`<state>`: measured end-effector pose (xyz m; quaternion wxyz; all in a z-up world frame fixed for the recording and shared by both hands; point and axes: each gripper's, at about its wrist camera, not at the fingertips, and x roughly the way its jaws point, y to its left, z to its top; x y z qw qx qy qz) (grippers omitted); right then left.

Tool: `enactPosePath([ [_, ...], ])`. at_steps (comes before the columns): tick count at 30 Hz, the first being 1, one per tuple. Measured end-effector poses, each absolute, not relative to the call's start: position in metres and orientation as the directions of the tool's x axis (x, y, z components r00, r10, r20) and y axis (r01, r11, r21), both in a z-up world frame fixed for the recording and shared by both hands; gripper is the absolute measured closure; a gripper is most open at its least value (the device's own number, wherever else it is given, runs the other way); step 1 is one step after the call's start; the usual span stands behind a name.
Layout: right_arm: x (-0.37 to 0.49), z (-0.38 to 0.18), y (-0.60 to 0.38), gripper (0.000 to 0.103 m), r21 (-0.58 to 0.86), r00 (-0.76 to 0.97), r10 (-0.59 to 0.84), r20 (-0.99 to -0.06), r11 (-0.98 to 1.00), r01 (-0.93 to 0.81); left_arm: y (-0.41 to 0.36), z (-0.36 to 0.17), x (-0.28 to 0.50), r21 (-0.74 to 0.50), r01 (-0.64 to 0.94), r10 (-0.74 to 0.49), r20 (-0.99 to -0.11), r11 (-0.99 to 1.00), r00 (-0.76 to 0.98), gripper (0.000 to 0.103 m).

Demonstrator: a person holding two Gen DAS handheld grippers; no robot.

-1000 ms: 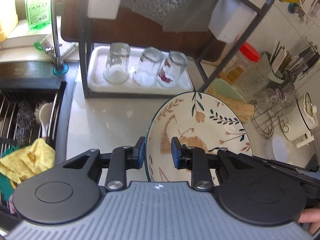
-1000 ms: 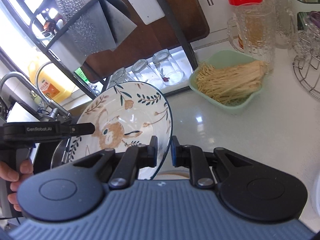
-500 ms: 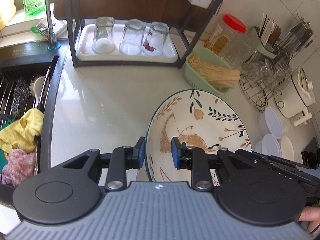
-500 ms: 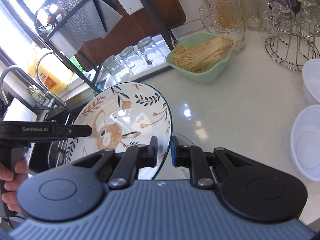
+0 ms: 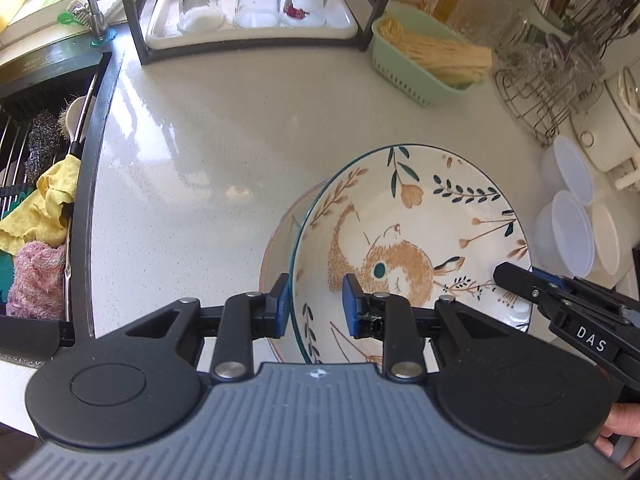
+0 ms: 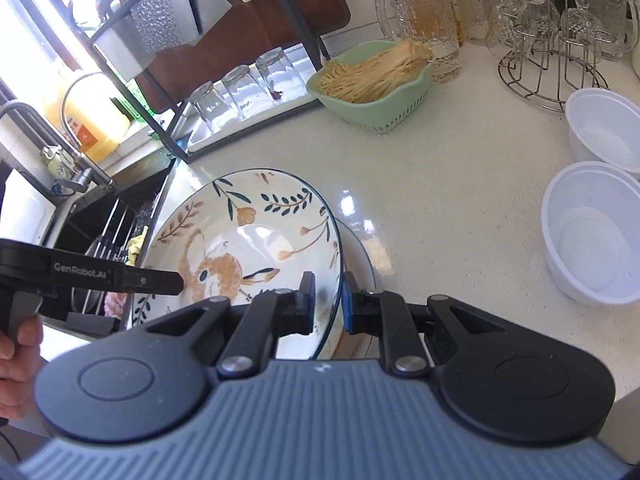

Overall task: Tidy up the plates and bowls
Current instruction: 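Lower the deer-print plate onto the leaf-pattern plate with both grippers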

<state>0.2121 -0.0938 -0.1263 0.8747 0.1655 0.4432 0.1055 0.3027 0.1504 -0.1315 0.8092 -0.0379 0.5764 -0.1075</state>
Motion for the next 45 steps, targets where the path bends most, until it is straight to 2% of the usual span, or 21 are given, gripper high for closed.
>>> enactPosePath([
  [13, 0.201, -0.14, -0.082, 0.086, 0.329, 0.595, 0.314, -0.74, 0.94, -0.087, 0.14, -0.148, 0.299, -0.051, 0.174, -0.098, -0.957, 0.983, 0.273, 0.073],
  [16, 0.202, -0.139, -0.08, 0.086, 0.331, 0.603, 0.322, -0.73, 0.938, -0.1, 0.133, -0.144, 0.3, -0.124, 0.203, -0.177, -0.947, 0.971, 0.269, 0.076],
  [19, 0.203, -0.141, -0.074, 0.087, 0.295, 0.617, 0.301, -0.727, 0.949, -0.114, 0.117, -0.145, 0.299, -0.074, 0.238, -0.139, -0.952, 0.968, 0.272, 0.076],
  [21, 0.204, -0.141, -0.073, 0.087, 0.289, 0.622, 0.298, -0.724, 0.95, -0.118, 0.116, -0.149, 0.299, -0.115, 0.231, -0.173, -0.953, 0.966, 0.25, 0.076],
  [28, 0.209, -0.143, -0.078, 0.087, 0.29, 0.613, 0.283, -0.737, 0.953, -0.091, 0.114, -0.159, 0.297, -0.114, 0.217, -0.167, -0.955, 0.969, 0.246, 0.076],
  [38, 0.207, -0.135, -0.08, 0.087, 0.296, 0.627, 0.298, -0.719, 0.949, -0.112, 0.114, -0.131, 0.293, -0.123, 0.177, -0.176, -0.929, 0.977, 0.326, 0.076],
  [45, 0.196, -0.107, -0.093, 0.087, 0.297, 0.681, 0.307, -0.665, 0.945, -0.135, 0.108, -0.099, 0.279, -0.141, 0.146, -0.189, -0.896, 0.979, 0.403, 0.076],
])
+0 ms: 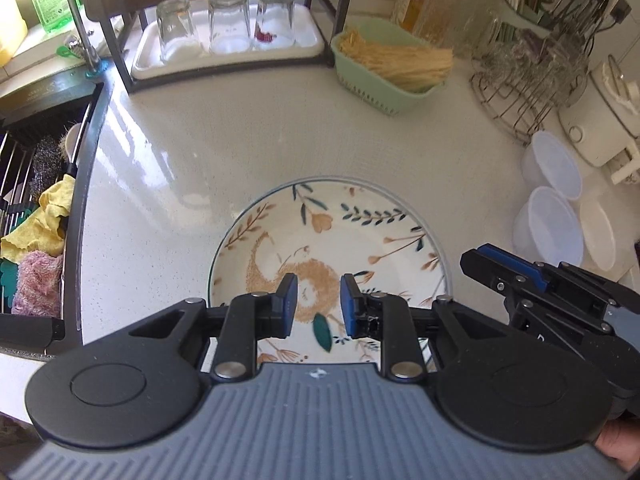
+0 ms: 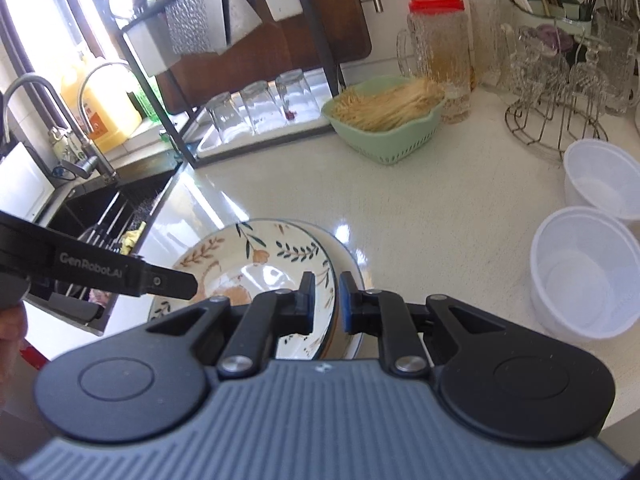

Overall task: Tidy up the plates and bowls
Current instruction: 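Lower the deer-print plate onto the leaf-pattern plate with both grippers, then open both grippers and release the deer-print plate on the stack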

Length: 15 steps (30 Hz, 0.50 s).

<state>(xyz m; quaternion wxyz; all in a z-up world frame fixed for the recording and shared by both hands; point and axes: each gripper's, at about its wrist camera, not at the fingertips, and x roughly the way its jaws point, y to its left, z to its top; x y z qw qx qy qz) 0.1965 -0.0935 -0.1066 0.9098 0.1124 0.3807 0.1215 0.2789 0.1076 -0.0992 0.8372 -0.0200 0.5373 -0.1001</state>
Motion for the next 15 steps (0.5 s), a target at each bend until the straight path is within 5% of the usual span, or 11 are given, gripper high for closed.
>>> enactPosePath([
  [15, 0.147, -0.035, -0.115, 0.087, 0.27, 0.77, 0.343, -0.539, 0.936, -0.228, 0.089, -0.032, 0.213, -0.119, 0.093, -0.151, -0.804, 0.989, 0.576, 0.076],
])
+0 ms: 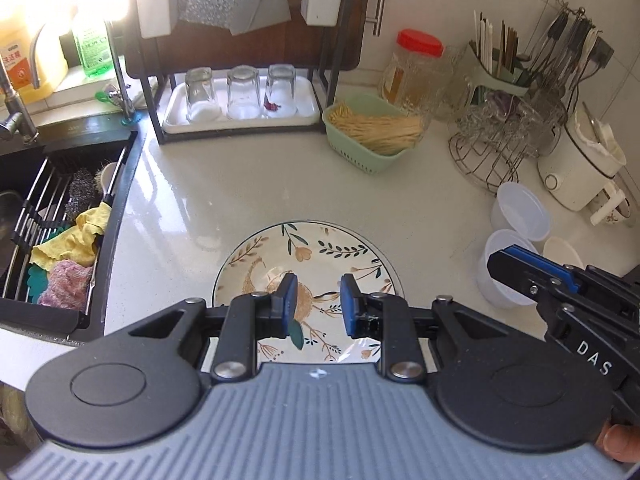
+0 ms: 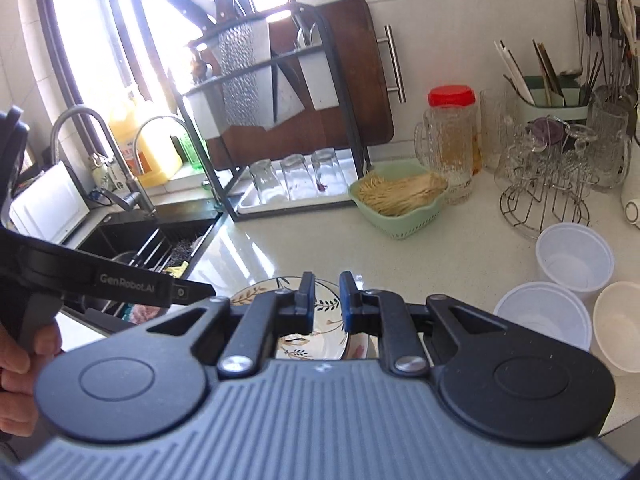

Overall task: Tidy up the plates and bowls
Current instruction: 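Open both grippers and release the deer-print plate on the stack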

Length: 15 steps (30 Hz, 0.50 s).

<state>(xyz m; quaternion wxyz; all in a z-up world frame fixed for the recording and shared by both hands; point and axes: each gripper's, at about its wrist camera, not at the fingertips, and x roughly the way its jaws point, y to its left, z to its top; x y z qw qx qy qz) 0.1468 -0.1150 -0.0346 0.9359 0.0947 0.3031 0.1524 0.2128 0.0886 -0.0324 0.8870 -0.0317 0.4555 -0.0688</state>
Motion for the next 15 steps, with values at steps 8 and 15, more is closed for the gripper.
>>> enactPosePath([
  [8, 0.123, -0.011, -0.119, 0.086, 0.282, 0.788, 0.353, -0.505, 0.93, -0.235, 0.089, -0.014, 0.176, -0.136, 0.08, -0.157, -0.783, 0.987, 0.602, 0.075],
  [15, 0.116, 0.004, -0.11, 0.086, 0.28, 0.802, 0.362, -0.475, 0.926, -0.252, 0.106, -0.002, 0.161, -0.142, 0.084, -0.163, -0.769, 0.986, 0.618, 0.075],
])
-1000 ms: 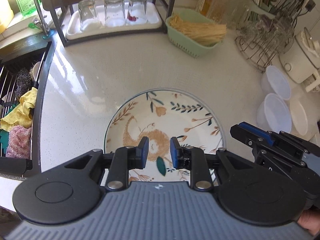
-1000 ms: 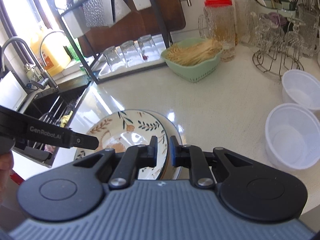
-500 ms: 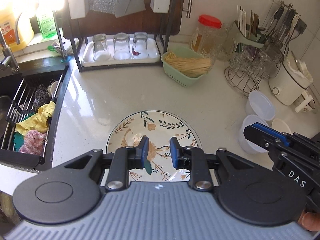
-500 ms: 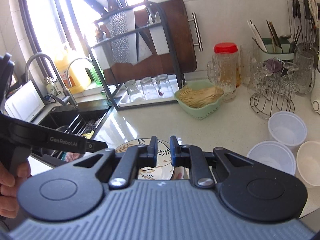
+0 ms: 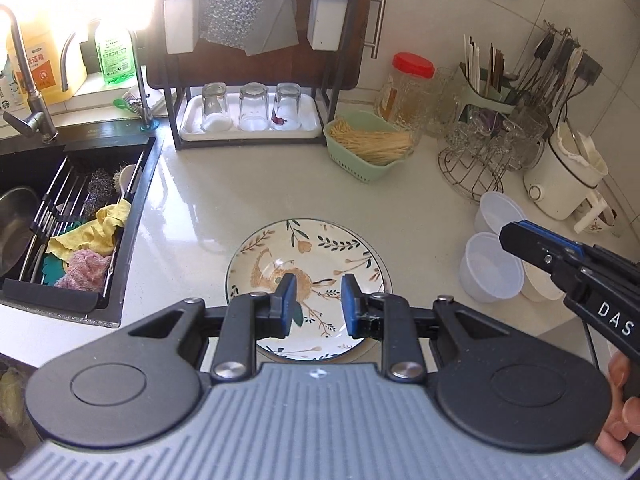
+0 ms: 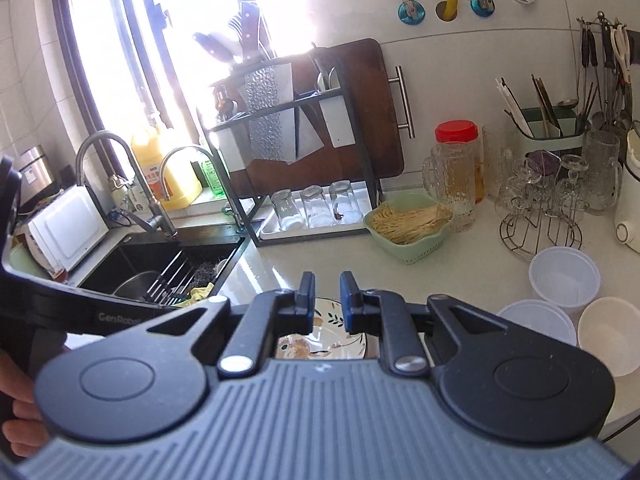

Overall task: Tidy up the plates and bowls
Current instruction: 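Open both grippers and release the deer-print plate on the stack, then move both grippers to the rim of the large translucent plastic bowl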

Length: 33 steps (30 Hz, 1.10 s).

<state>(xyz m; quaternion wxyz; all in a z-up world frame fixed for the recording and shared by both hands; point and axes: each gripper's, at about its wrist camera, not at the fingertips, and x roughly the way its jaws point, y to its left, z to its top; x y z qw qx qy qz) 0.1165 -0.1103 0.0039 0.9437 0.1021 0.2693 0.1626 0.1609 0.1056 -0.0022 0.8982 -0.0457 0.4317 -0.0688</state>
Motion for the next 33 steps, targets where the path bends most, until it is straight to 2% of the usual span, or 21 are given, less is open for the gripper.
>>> enactPosePath([
  [10, 0.121, -0.001, -0.083, 0.086, 0.266, 0.808, 0.322, -0.494, 0.94, -0.212, 0.132, -0.004, 0.175, -0.133, 0.128, -0.184, -0.752, 0.983, 0.633, 0.074],
  [11, 0.123, -0.002, -0.08, 0.086, 0.264, 0.807, 0.313, -0.5, 0.943, -0.202, 0.134, -0.004, 0.176, -0.135, 0.131, -0.188, -0.75, 0.982, 0.635, 0.072],
  [14, 0.126, -0.005, -0.077, 0.086, 0.275, 0.808, 0.295, -0.511, 0.946, -0.171, 0.141, -0.005, 0.182, -0.153, 0.144, -0.21, -0.743, 0.978, 0.636, 0.057],
  [20, 0.129, -0.008, -0.069, 0.086, 0.267, 0.807, 0.251, -0.534, 0.956, -0.12, 0.149, -0.008, 0.19, -0.17, 0.181, -0.247, -0.731, 0.969, 0.636, 0.045],
  [24, 0.132, -0.01, -0.066, 0.086, 0.244, 0.809, 0.199, -0.553, 0.967, -0.071, 0.154, -0.018, 0.196, -0.226, 0.211, -0.309, -0.722, 0.951, 0.619, 0.044],
  [33, 0.137, -0.011, -0.079, 0.086, 0.238, 0.807, 0.167, -0.566, 0.971, -0.034, 0.142, -0.028, 0.209, -0.234, 0.233, -0.33, -0.723, 0.944, 0.607, 0.044],
])
